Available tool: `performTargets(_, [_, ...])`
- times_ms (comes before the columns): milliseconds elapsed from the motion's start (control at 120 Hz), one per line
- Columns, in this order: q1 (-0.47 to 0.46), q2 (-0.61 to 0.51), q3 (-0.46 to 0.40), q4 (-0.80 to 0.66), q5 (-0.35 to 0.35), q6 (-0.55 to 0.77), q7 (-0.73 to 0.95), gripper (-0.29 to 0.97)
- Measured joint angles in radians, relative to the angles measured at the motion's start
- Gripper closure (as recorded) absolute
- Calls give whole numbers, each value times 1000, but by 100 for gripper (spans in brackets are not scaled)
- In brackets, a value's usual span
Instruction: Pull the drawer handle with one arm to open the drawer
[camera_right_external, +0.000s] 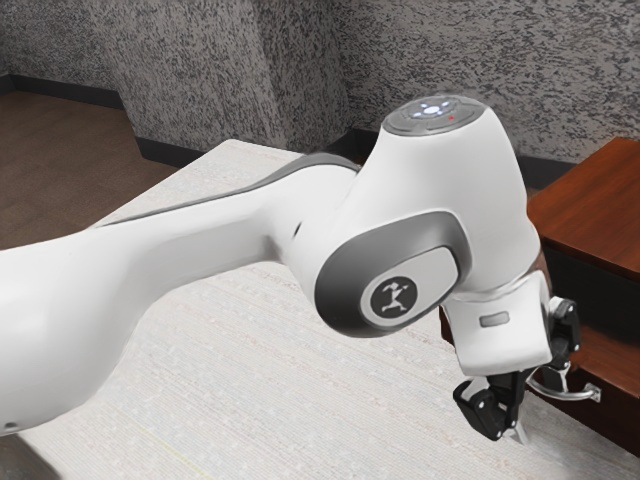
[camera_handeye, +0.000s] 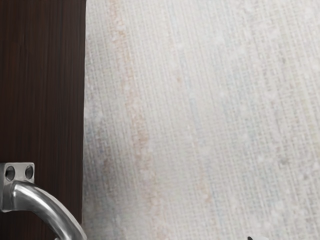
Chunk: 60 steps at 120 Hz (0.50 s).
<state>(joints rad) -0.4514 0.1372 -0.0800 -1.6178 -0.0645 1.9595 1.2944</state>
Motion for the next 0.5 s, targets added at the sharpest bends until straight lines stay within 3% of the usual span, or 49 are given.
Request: performTargets(500, [-6,-142,0,-172,1,46,-2,22])
